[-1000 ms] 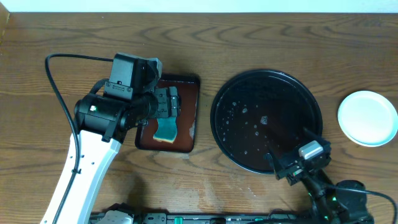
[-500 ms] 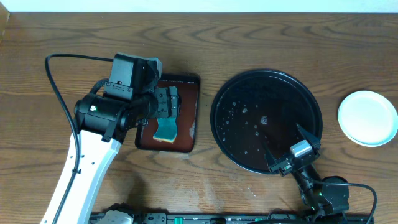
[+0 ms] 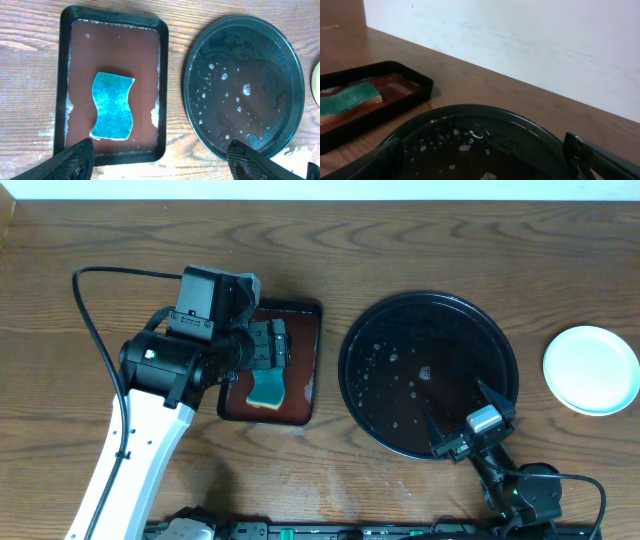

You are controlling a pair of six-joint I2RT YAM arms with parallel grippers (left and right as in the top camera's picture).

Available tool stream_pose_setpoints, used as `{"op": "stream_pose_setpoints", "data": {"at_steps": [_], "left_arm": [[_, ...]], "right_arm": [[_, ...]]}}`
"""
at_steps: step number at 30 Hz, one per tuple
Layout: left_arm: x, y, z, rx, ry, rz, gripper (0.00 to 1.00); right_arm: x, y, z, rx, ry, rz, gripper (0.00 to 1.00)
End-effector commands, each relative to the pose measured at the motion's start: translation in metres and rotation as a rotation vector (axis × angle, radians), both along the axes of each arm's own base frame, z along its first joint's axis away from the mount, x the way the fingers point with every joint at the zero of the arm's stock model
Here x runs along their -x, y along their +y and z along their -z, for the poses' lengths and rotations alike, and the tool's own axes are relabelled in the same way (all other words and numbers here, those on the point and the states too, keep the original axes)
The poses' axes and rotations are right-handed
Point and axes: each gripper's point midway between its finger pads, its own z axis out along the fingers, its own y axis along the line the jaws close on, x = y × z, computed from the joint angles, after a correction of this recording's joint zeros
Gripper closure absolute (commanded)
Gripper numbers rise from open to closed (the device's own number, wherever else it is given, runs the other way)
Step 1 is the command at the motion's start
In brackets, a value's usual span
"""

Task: Clean dirty plates on tray and stack at the side

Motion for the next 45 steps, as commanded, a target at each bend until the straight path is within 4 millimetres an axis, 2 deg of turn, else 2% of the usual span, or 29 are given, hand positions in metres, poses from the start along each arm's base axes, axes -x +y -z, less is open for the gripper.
{"op": "stream_pose_setpoints", "data": {"at_steps": [1, 3, 5, 9, 13, 19, 23, 27, 33, 36, 43, 45], "left_arm": [[-0.003, 0.000, -0.008, 0.005, -0.019, -0.001, 0.15], [-0.002, 0.000, -0.007, 0.005, -0.017, -0.001, 0.15], [-0.002, 0.011, -0.011, -0.047, -0.050, -0.013, 0.15], [-0.007, 0.033, -0.030, -0.108, -0.205, -0.089, 0.15], [-0.007, 0.057, -0.052, -0.076, -0.398, -0.156, 0.15], [0.010, 0.086, -0.049, -0.036, -0.639, -0.196, 0.15], [0.025, 0.088, -0.036, -0.067, -0.831, -0.158, 0.15], [0.039, 0.091, -0.012, -0.085, -0.945, -0.161, 0.15], [0.052, 0.108, 0.028, -0.115, -0.995, -0.234, 0.15], [0.056, 0.114, 0.039, -0.112, -1.021, -0.270, 0.15], [0.052, 0.118, 0.069, -0.098, -0.967, -0.298, 0.15], [0.050, 0.119, 0.083, -0.103, -0.950, -0.303, 0.15]], "right_arm": [[-0.001, -0.002, 0.001, 0.006, -0.002, 0.011, 0.01], [-0.001, -0.002, 0.001, 0.006, -0.002, 0.011, 0.01], [-0.001, -0.003, 0.001, 0.006, -0.002, 0.012, 0.01], [-0.001, -0.003, 0.001, 0.006, -0.002, 0.012, 0.01], [-0.001, -0.002, 0.001, 0.006, -0.002, 0.011, 0.01], [-0.001, -0.002, 0.001, 0.006, -0.002, 0.011, 0.01], [-0.001, -0.003, 0.001, 0.006, -0.002, 0.012, 0.01], [-0.001, -0.002, 0.001, 0.006, -0.002, 0.011, 0.01], [-0.001, -0.002, 0.001, 0.006, -0.002, 0.011, 0.01], [-0.001, -0.002, 0.001, 0.006, -0.002, 0.011, 0.01], [-0.001, -0.002, 0.001, 0.006, -0.002, 0.011, 0.01], [-0.001, -0.002, 0.001, 0.006, -0.002, 0.011, 0.01]]}}
